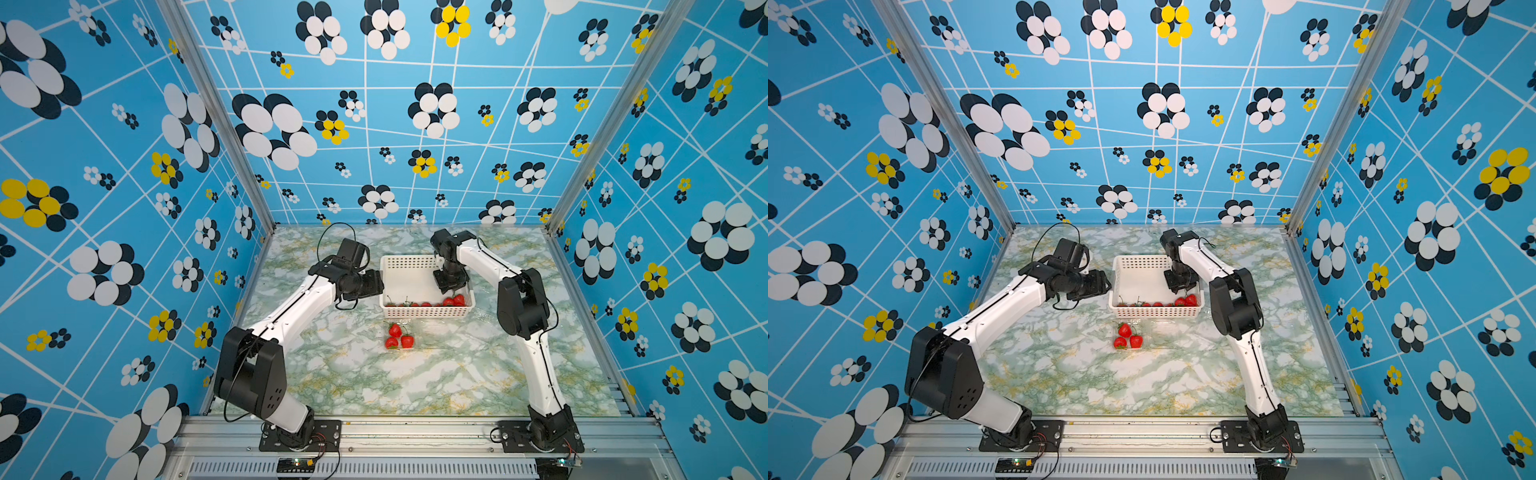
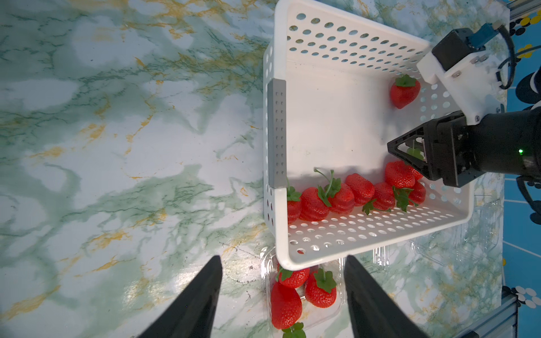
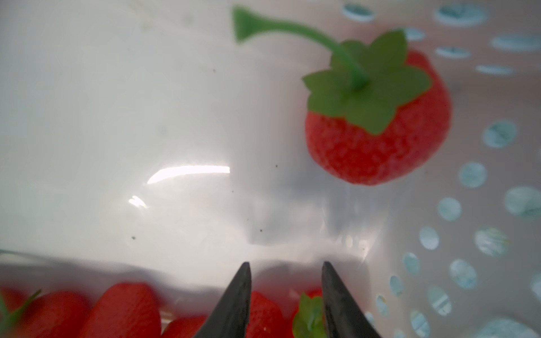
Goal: Pack strawberries into containers
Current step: Pick up the strawberry from the basket.
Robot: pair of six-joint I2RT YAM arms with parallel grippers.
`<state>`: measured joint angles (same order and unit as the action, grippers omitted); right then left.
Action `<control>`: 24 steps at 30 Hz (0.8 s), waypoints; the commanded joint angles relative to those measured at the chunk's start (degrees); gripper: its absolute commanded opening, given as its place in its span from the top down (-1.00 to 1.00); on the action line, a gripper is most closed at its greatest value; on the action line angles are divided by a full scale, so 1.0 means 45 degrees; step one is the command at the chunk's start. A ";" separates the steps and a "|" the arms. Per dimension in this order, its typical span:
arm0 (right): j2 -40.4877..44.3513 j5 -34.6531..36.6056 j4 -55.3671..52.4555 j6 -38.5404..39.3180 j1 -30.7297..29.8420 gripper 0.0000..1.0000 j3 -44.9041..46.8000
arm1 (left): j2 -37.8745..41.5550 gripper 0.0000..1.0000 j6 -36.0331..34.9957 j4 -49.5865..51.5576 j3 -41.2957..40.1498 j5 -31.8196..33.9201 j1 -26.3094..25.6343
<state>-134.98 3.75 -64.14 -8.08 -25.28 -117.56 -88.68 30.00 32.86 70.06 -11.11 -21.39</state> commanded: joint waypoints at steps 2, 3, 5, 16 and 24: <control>-0.0107 0.0058 -0.0181 0.0055 -0.0085 -0.01 -0.0464 | 0.0352 -0.35 -0.0084 0.0119 -0.0182 0.0008 0.0094; -0.0141 0.0156 -0.0180 0.0047 -0.0068 -0.03 -0.0576 | 0.0352 -0.35 -0.0089 0.0134 -0.0180 0.0026 0.0123; -0.0241 0.0235 -0.0195 0.0076 -0.0057 -0.05 -0.0848 | 0.0352 -0.35 -0.0103 0.0139 -0.0179 0.0024 0.0117; -0.0842 0.1343 0.0327 0.0722 0.0011 -0.06 -0.2119 | 0.0318 -0.35 -0.0084 0.0158 -0.0140 0.0028 0.0163; -0.1440 0.1931 0.0888 0.1209 0.0044 -0.05 -0.2580 | 0.0294 -0.35 -0.0068 0.0156 -0.0086 0.0063 0.0158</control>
<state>-140.16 10.26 -62.00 -4.40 -25.21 -128.40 -88.68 30.02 32.86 70.00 -11.11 -21.32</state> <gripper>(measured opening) 0.527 0.675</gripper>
